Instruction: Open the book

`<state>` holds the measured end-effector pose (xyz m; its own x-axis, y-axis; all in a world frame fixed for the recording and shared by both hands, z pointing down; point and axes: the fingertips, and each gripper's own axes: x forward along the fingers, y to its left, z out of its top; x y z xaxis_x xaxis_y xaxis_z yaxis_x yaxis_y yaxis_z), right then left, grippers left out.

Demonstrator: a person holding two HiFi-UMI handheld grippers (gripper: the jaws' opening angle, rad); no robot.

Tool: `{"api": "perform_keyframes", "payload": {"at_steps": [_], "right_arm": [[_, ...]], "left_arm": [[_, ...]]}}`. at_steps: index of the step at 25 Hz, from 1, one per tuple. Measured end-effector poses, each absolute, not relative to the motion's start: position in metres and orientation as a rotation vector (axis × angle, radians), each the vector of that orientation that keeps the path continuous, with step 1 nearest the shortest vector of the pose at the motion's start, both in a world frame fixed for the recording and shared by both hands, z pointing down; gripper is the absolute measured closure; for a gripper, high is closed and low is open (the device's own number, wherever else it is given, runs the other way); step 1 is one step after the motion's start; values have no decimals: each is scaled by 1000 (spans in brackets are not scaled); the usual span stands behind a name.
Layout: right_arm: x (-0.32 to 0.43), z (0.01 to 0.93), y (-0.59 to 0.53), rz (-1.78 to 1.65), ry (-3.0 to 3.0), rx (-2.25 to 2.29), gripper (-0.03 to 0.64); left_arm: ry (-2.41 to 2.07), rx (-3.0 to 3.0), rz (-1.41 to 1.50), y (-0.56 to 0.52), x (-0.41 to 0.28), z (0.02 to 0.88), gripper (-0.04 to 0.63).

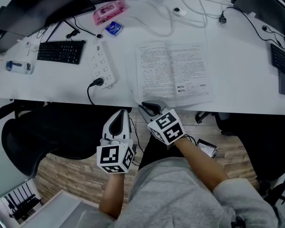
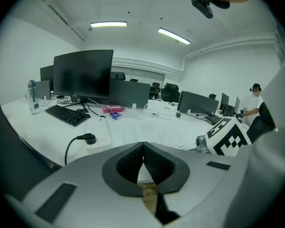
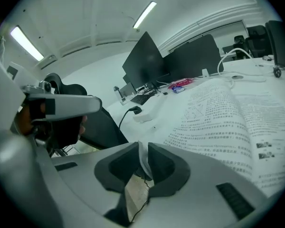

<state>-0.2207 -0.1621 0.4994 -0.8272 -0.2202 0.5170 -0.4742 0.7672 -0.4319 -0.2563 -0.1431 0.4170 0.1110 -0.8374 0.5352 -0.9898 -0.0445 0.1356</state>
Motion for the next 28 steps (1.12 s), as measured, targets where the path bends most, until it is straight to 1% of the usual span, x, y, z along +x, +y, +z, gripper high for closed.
{"api": "perform_keyframes", "payload": {"at_steps": [3,5,10,14,16,22,28], "right_arm": [[-227,513,-151,827,-2480,447,488],[-227,516,-145,827,-2475,429,465],[-212,504,-140,824,-2494,456,463],[-180,481,-152,756,-2533,540,463],[-155,465,-157,726,-2554,594,467],[-55,405,-182,582,-2567,898,546],[43,350,-171,558,-2581,1136,574]], "left_arm": [[-1777,1923,428,-141,-258,418,584],[-1775,1929,427,-140,-257,418,584],[-1769,1952,417,-140,-253,409,584],[-1766,1992,409,-141,-242,400,583],[-1763,2011,405,-138,-233,396,583],[-1748,2074,378,-126,-201,380,583],[-1739,2160,344,-109,-164,354,584]]}}
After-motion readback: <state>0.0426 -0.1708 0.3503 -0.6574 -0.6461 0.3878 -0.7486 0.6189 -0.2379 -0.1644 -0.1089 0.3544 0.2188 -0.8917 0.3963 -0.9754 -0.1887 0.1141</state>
